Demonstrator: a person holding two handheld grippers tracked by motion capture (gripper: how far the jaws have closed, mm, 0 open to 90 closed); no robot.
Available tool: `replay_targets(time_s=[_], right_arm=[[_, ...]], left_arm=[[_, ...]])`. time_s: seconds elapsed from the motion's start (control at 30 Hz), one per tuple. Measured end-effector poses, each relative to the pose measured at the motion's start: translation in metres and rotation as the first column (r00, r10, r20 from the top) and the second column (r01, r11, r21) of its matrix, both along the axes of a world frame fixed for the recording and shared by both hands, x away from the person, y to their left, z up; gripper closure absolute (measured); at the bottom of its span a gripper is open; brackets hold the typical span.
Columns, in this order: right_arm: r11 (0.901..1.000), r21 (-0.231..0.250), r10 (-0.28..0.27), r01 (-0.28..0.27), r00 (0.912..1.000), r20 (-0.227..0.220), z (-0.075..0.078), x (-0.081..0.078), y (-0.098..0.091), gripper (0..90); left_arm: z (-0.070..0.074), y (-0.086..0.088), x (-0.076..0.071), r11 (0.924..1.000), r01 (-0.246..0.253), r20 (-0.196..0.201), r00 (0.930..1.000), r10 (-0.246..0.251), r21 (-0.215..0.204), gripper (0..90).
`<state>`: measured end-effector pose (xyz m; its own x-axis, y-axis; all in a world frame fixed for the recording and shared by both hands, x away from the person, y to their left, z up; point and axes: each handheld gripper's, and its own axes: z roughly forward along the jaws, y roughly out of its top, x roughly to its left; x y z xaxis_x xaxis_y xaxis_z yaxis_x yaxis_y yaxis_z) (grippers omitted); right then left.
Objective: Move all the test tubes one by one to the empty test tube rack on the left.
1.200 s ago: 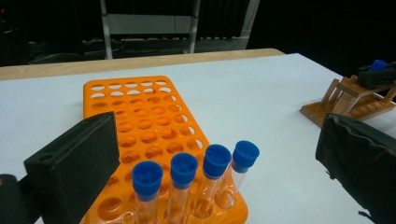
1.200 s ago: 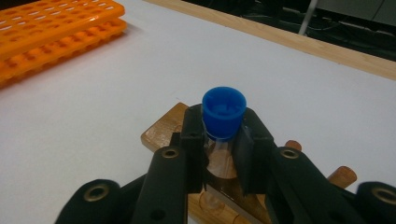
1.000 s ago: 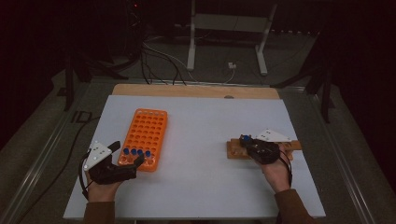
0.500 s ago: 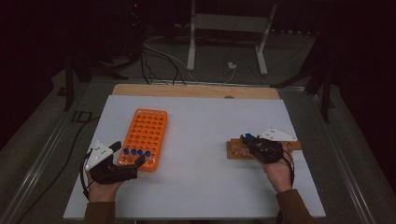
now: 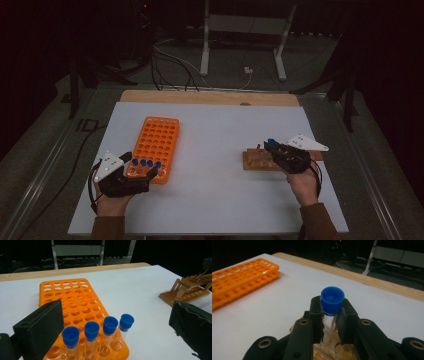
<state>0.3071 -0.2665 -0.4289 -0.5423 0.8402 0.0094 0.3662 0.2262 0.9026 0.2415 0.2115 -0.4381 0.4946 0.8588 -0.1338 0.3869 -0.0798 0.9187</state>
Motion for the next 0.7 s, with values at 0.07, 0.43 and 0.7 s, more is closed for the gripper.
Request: replay_targets(time_s=[0.07, 0.43, 0.7], right_arm=[[1.0, 0.005, -0.001, 0.001, 0.9999, 0.01, 0.003, -0.002, -0.001, 76.9], [0.9991, 0.039, 0.015, -0.017, 0.9979, 0.064, 0.025, -0.013, -0.002, 76.9], [0.9954, 0.049, 0.08, -0.082, 0.9952, 0.057, 0.03, -0.019, 0.01, 76.9]], left_arm=[[0.0, -0.001, 0.0, 1.0, 0.001, 0.001, 1.0, -0.001, 0.002, 0.3], [0.001, -0.01, 0.0, 0.9997, 0.02, 0.004, 0.9998, -0.02, 0.012, 0.3], [0.004, -0.029, 0.001, 0.9973, 0.061, 0.015, 0.998, -0.062, 0.039, 0.3]])
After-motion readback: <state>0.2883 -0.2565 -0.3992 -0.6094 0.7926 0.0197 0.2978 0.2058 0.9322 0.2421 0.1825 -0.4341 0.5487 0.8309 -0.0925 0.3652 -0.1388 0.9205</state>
